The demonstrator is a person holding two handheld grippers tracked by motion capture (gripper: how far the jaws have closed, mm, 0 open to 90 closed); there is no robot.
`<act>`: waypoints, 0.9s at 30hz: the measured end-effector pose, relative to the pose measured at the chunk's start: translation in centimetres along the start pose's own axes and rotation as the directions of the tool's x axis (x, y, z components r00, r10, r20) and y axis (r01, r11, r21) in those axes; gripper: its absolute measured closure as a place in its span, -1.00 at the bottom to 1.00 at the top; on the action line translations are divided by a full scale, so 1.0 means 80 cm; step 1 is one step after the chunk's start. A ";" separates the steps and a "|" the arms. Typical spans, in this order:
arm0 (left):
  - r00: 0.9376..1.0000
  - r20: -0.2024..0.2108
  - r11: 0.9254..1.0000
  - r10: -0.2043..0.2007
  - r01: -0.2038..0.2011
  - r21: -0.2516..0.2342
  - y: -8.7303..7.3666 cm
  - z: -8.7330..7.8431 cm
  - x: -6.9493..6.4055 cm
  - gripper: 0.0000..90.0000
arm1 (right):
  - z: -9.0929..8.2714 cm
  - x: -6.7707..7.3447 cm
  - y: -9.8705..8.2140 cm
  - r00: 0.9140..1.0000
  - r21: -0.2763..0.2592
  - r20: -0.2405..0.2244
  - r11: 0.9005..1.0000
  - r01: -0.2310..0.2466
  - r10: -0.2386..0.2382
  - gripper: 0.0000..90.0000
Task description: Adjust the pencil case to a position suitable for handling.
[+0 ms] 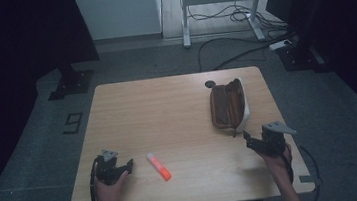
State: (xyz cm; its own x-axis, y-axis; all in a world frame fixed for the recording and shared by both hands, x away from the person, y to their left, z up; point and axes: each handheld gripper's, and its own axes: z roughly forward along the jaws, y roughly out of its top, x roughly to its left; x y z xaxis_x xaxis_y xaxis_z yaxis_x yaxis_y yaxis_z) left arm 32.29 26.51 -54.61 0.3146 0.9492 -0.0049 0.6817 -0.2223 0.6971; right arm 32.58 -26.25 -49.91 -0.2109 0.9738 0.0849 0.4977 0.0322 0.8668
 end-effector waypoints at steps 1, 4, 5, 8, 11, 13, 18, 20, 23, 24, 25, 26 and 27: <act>1.000 0.000 1.000 0.000 0.000 0.000 0.000 0.000 0.000 -0.52 | 0.001 0.000 0.003 1.000 -0.002 -0.001 1.000 -0.001 0.001 -0.53; 1.000 0.000 1.000 0.000 0.000 0.000 0.000 0.000 0.000 -0.52 | 0.002 -0.001 0.010 1.000 -0.011 -0.004 1.000 -0.004 0.004 -0.53; 1.000 0.000 1.000 0.000 0.000 0.000 0.000 0.000 0.000 -0.52 | 0.004 -0.002 0.012 1.000 -0.012 -0.005 1.000 -0.002 0.002 -0.53; 1.000 0.000 1.000 0.000 0.000 0.000 0.000 0.000 0.000 -0.52 | 0.009 -0.001 0.018 1.000 -0.010 -0.006 1.000 0.005 -0.005 -0.52; 1.000 0.000 1.000 0.000 0.000 0.000 0.000 0.000 0.000 -0.52 | 0.014 0.000 0.026 1.000 -0.008 -0.005 1.000 0.005 -0.005 -0.52; 1.000 0.000 1.000 0.000 0.000 0.000 0.000 0.000 0.000 -0.52 | 0.017 0.001 0.031 1.000 -0.015 0.001 1.000 0.011 -0.011 -0.52; 1.000 0.000 1.000 0.000 0.000 0.000 0.000 0.000 0.000 -0.52 | 0.028 0.006 0.042 1.000 -0.018 0.009 1.000 0.021 -0.021 -0.50; 1.000 0.000 1.000 0.000 0.000 0.000 0.000 0.000 0.000 -0.52 | 0.034 0.008 0.045 0.999 -0.012 0.021 0.999 0.030 -0.030 -0.49; 1.000 0.000 1.000 0.000 0.000 0.000 0.000 0.000 0.000 -0.52 | 0.042 0.009 0.050 0.999 -0.013 0.019 0.999 0.030 -0.029 -0.47; 1.000 0.000 1.000 0.000 0.000 0.000 0.000 0.000 0.000 -0.52 | 0.044 0.010 0.052 0.999 -0.012 0.023 0.999 0.030 -0.029 -0.47; 1.000 0.000 1.000 0.000 0.000 0.000 0.000 0.000 0.000 -0.52 | 0.047 0.010 0.054 0.999 -0.012 0.023 1.000 0.028 -0.028 -0.46; 1.000 0.000 1.000 0.000 0.000 0.000 0.000 0.000 0.000 -0.52 | 0.050 0.010 0.055 1.000 -0.016 0.021 1.000 0.021 -0.021 -0.45; 1.000 0.000 1.000 0.000 0.000 0.000 0.000 0.000 0.000 -0.52 | 0.053 0.010 0.056 1.000 -0.009 0.023 1.000 0.019 -0.019 -0.45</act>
State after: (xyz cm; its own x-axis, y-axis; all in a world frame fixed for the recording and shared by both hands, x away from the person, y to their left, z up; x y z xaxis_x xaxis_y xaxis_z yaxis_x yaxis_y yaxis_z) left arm 32.28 26.51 -54.61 0.3145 0.9493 -0.0046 0.6819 -0.2225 0.6968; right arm 38.23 -24.39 -48.02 -0.2007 0.9780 0.0569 0.4857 0.0489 0.8727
